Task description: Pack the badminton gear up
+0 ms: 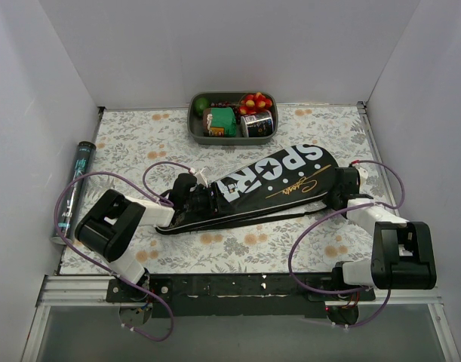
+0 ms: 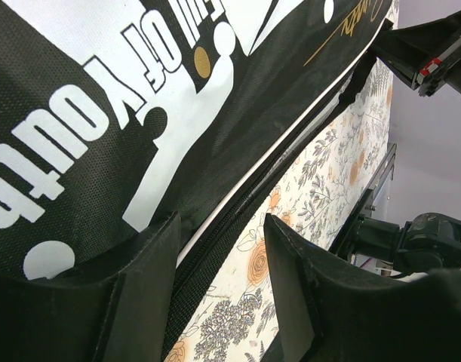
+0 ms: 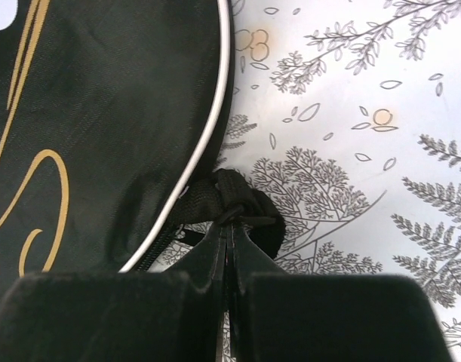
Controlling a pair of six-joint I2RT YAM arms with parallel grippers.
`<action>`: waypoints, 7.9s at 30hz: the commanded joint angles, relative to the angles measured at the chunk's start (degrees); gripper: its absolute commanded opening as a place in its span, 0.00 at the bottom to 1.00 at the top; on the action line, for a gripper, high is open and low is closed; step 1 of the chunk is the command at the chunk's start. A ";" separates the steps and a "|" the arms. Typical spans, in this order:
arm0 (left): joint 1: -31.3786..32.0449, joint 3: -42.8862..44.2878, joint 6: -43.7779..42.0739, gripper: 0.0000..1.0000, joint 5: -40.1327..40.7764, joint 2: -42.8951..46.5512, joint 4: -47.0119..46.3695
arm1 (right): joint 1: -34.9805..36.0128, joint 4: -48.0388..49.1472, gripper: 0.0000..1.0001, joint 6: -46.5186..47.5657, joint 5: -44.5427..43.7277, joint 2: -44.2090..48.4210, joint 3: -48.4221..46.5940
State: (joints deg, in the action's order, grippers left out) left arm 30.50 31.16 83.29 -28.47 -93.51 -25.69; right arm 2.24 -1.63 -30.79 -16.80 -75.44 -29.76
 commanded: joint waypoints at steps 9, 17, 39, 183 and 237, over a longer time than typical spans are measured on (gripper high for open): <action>-0.18 -1.54 -1.90 0.47 0.70 -0.62 2.14 | -0.22 -7.51 0.02 2.22 0.54 6.00 -3.20; -0.27 -1.63 -1.81 0.47 0.52 -0.35 2.22 | -0.22 -8.57 0.23 5.38 1.59 4.78 -4.60; -0.27 -1.45 -2.16 0.46 0.26 -1.23 2.05 | 3.29 -6.81 0.36 11.62 2.48 1.35 -6.63; -0.27 14.46 -18.33 0.75 21.00 24.00 55.31 | 33.37 -9.01 0.01 0.54 6.08 -0.07 -4.79; 18.63 27.64 -24.31 0.32 29.17 -7.29 52.59 | 61.91 3.64 0.01 -8.85 16.00 -17.27 -17.70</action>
State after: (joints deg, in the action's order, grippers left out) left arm 48.71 58.74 54.33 9.28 -96.82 35.20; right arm 58.96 -4.97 -35.51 -7.31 -88.84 -43.55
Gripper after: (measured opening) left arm 0.378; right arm 0.020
